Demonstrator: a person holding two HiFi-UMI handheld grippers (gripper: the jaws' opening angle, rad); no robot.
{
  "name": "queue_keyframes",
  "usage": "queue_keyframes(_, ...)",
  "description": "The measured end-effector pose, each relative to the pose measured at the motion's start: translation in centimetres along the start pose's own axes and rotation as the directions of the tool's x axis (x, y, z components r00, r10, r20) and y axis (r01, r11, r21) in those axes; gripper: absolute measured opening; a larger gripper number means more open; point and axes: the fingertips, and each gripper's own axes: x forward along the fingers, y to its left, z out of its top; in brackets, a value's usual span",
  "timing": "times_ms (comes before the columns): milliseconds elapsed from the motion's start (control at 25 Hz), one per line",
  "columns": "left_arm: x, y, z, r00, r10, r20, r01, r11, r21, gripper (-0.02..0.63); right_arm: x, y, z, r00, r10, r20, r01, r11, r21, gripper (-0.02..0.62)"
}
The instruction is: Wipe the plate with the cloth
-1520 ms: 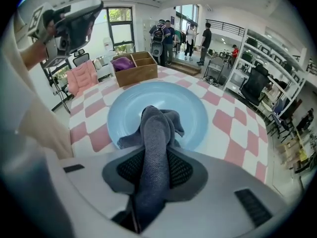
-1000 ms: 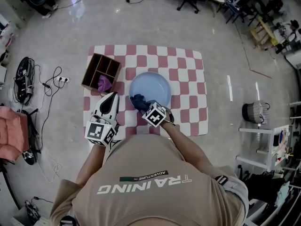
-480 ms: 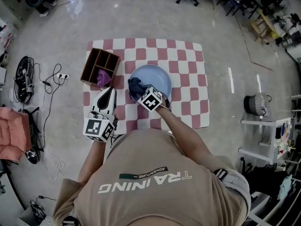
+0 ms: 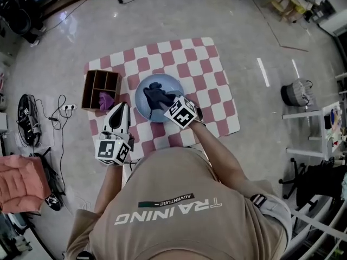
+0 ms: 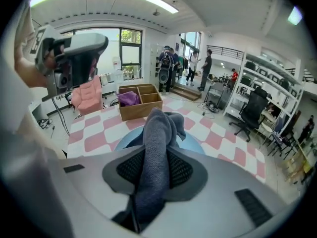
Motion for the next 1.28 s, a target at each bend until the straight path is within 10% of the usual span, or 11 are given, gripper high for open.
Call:
queue_keyframes(560, 4.4, -4.9, -1.0, 0.986, -0.162, -0.032, 0.162, 0.987, 0.000, 0.012, -13.9, -11.1, -12.5, 0.945, -0.326, -0.022, 0.315, 0.891, 0.326, 0.117)
queue_keyframes(1080, 4.8, -5.2, -1.4, 0.988, -0.146, -0.049, 0.146, 0.989, 0.005, 0.012, -14.7, -12.2, -21.4, 0.939, -0.316, -0.137, 0.342, 0.810, 0.476, 0.122)
queue_keyframes(1200, 4.7, -5.0, -1.4, 0.990, -0.135, -0.046, 0.135, 0.991, 0.004, 0.012, -13.7, -12.2, -21.9, 0.941, -0.300, -0.157, 0.338, 0.823, 0.457, 0.304)
queue_keyframes(1280, 4.6, -4.8, -1.4, 0.991, -0.127, -0.046, 0.128, 0.992, 0.005, 0.012, -13.6, -12.2, -21.6, 0.942, -0.299, -0.153, 0.336, 0.833, 0.440, 0.307)
